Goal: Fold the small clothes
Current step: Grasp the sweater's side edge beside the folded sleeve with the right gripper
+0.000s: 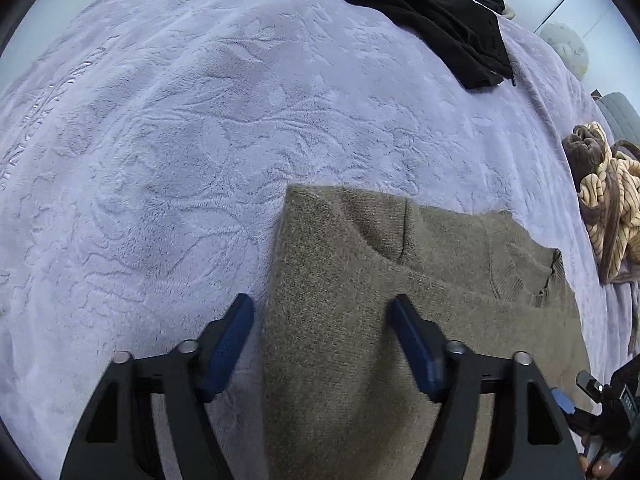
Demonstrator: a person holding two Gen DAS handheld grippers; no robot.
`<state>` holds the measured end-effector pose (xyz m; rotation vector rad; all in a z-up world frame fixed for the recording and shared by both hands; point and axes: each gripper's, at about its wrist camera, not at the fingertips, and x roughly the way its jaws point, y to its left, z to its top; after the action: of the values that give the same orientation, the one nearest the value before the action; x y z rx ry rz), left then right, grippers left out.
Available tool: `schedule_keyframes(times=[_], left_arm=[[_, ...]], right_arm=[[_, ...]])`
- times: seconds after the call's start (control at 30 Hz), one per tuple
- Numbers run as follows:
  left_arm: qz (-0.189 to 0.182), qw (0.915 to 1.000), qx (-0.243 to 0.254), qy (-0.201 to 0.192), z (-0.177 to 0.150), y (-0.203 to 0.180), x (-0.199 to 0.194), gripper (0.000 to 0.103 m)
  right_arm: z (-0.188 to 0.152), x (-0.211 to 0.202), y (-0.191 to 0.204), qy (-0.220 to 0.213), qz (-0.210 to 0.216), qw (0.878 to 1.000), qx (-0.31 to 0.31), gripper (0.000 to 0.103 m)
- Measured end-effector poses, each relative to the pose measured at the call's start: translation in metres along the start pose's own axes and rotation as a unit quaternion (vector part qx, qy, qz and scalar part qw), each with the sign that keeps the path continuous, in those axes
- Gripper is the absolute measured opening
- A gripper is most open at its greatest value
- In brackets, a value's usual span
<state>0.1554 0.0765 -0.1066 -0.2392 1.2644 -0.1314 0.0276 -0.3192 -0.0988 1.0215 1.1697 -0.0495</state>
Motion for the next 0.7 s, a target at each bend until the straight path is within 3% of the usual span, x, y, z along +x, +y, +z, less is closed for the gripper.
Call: schedule_keyframes(times=[0.07,0.17,0.23,0.27,0.4,0.53,0.63,0.67,0.7], left_arm=[[-0.001,1.0,0.005,0.001,-0.001,-0.003,0.001,0.042],[-0.014,0.9998,0.014,-0.002,-0.002,-0.003,-0.007,0.02],[-0.026,0.9996,0.012,-0.006,0.002,0.001,-0.015,0.016],[-0.027,0.9994,0.017,-0.011,0.004,0.004,-0.018,0.015],[-0.024,0.9987,0.042,-0.016,0.007,0.017,-0.012,0.015],[-0.034,0.9988,0.026,-0.023,0.005,0.029,-0.008,0.023],[0.011,0.9988,0.021,-0.042,0.003,0.031,-0.029,0.062],[0.02,0.9981,0.029,-0.05,0.001,0.032,-0.036,0.066],[0.015,0.9979,0.037,-0.05,-0.002,0.035,-0.043,0.066]], right_arm=[[-0.008,0.01,0.0,0.013,0.04,0.999,0.026,0.079],[-0.015,0.033,0.002,0.029,0.059,0.996,0.06,0.078],[-0.017,0.044,0.011,0.032,0.048,0.996,0.061,0.043],[-0.015,0.048,0.019,0.039,0.062,0.996,0.057,0.008],[-0.008,0.036,0.034,0.03,0.077,0.996,0.013,0.009],[-0.009,0.048,0.019,0.042,0.012,0.999,-0.008,0.009],[-0.017,0.046,-0.005,0.042,0.028,0.998,0.032,0.012],[-0.019,0.042,-0.007,0.044,0.029,0.998,0.036,0.023],[-0.021,0.037,-0.006,0.048,0.032,0.998,0.032,0.044]])
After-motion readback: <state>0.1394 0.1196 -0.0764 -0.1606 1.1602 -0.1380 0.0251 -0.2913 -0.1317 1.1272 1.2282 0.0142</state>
